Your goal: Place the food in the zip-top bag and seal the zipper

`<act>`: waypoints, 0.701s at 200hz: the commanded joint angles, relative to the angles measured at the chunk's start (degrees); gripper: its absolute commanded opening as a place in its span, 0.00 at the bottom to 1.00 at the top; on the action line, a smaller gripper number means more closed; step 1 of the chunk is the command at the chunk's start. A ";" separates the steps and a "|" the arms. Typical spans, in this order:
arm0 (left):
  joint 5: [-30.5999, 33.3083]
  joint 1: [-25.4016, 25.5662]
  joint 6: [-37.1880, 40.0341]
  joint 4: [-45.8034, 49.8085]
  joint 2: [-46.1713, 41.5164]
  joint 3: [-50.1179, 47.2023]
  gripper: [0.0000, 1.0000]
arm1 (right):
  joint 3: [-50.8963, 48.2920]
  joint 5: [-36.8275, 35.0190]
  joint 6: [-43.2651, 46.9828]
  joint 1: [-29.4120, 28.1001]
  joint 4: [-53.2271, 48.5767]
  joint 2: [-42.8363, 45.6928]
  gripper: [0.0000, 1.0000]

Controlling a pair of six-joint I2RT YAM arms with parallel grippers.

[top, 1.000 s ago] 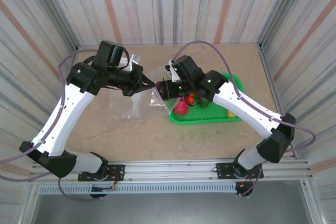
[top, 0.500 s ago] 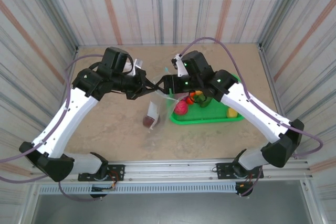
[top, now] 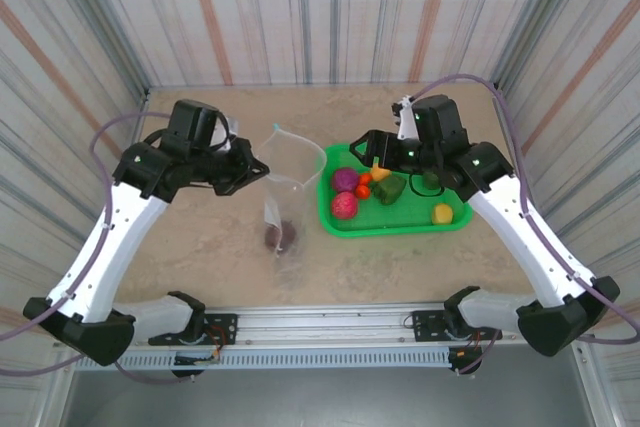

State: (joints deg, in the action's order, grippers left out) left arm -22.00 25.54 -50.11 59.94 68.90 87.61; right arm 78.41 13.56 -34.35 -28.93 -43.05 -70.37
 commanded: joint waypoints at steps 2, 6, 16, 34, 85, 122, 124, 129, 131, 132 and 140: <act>2.89 -1.56 6.42 6.17 -0.09 7.99 0.00 | -3.09 -6.21 -1.65 1.52 -7.35 -2.47 0.91; 3.28 -1.75 7.02 7.01 0.04 9.18 0.00 | -3.60 -6.68 -1.95 1.88 -7.37 -2.54 0.91; 3.93 -2.30 8.47 8.73 0.54 11.96 0.00 | -4.84 -7.66 -2.59 2.69 -7.20 -2.90 0.90; 3.36 -3.02 10.57 9.91 1.35 14.49 0.00 | -6.48 -9.74 -3.33 4.09 -7.16 -4.87 0.91; -4.64 -3.22 10.80 5.84 3.76 6.58 0.00 | -10.40 -9.16 -9.05 9.23 -3.25 -13.63 0.99; -6.77 -3.37 8.85 3.08 4.82 5.60 0.00 | -9.89 -9.04 -12.90 9.90 0.36 -21.01 1.00; -6.99 -3.49 8.70 3.08 4.94 5.69 0.00 | -9.82 -9.40 -13.15 9.91 0.30 -21.43 1.00; -8.05 -3.90 8.01 3.00 5.19 5.97 0.00 | -9.77 -9.64 -13.63 9.95 0.27 -22.51 1.00; -8.56 -4.09 7.59 2.95 5.30 6.03 0.00 | -9.73 -9.75 -13.77 9.94 0.36 -22.88 1.00; -8.84 -4.18 7.49 2.88 5.33 6.05 0.00 | -9.75 -9.76 -13.84 9.99 0.43 -23.06 0.99; -10.89 -5.10 6.11 2.41 5.58 6.33 0.00 | -9.90 -9.94 -14.06 9.96 1.22 -24.39 0.99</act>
State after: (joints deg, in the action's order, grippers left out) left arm -27.09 22.26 -41.32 64.84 74.70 92.62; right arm 67.75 4.69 -44.58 -19.00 -43.33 -91.11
